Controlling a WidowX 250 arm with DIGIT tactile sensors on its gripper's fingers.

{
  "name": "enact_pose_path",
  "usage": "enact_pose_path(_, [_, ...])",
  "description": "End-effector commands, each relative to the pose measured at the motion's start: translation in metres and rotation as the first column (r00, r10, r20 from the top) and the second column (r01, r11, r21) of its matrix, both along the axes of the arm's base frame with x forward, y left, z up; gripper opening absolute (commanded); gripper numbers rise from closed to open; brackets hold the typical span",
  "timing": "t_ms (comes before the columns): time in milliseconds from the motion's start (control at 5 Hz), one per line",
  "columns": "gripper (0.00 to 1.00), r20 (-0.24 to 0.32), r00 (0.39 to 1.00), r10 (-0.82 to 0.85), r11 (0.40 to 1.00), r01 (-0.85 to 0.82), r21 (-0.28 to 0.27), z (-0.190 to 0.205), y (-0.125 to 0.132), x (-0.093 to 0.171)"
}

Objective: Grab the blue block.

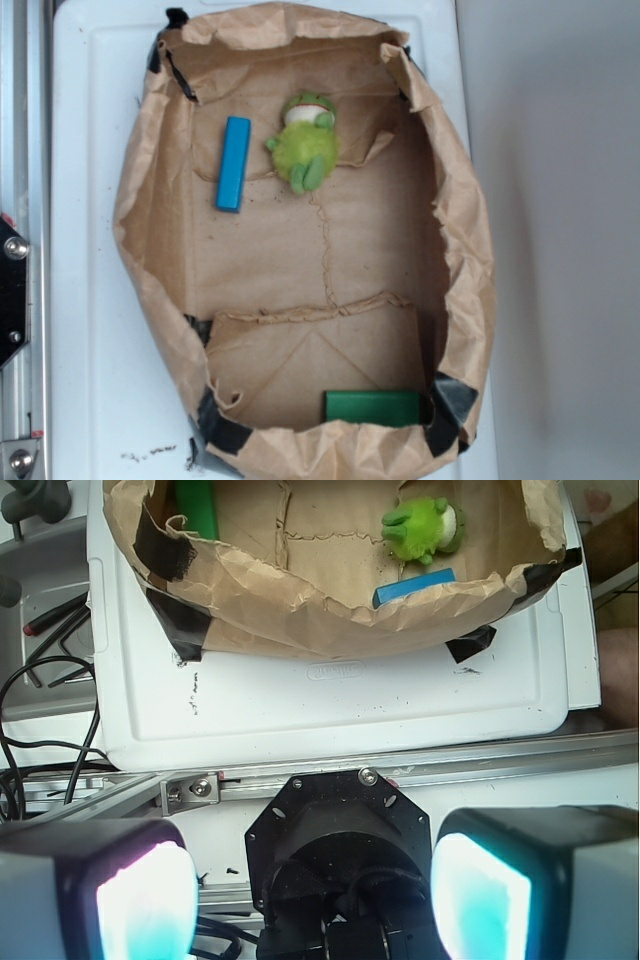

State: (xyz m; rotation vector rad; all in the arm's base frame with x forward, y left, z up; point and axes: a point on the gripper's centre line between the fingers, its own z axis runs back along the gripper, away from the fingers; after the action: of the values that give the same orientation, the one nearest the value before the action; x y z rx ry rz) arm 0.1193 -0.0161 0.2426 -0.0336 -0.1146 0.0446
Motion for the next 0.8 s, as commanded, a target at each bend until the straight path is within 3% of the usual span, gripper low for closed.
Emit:
enact_pose_path(0, [1.0, 0.0, 1.0, 0.0, 1.0, 0.0, 0.0, 0.0, 0.0, 0.0])
enact_pose_path(200, [1.0, 0.033, 0.974, 0.225, 0.974, -0.225, -0.009, -0.006, -0.007, 0.05])
enact_pose_path(400, [1.0, 0.049, 0.938, 0.344, 0.939, -0.344, -0.003, -0.011, -0.006, 0.075])
enact_pose_path(600, [1.0, 0.061, 0.827, 0.559, 0.829, -0.56, -0.015, -0.025, 0.002, 0.101])
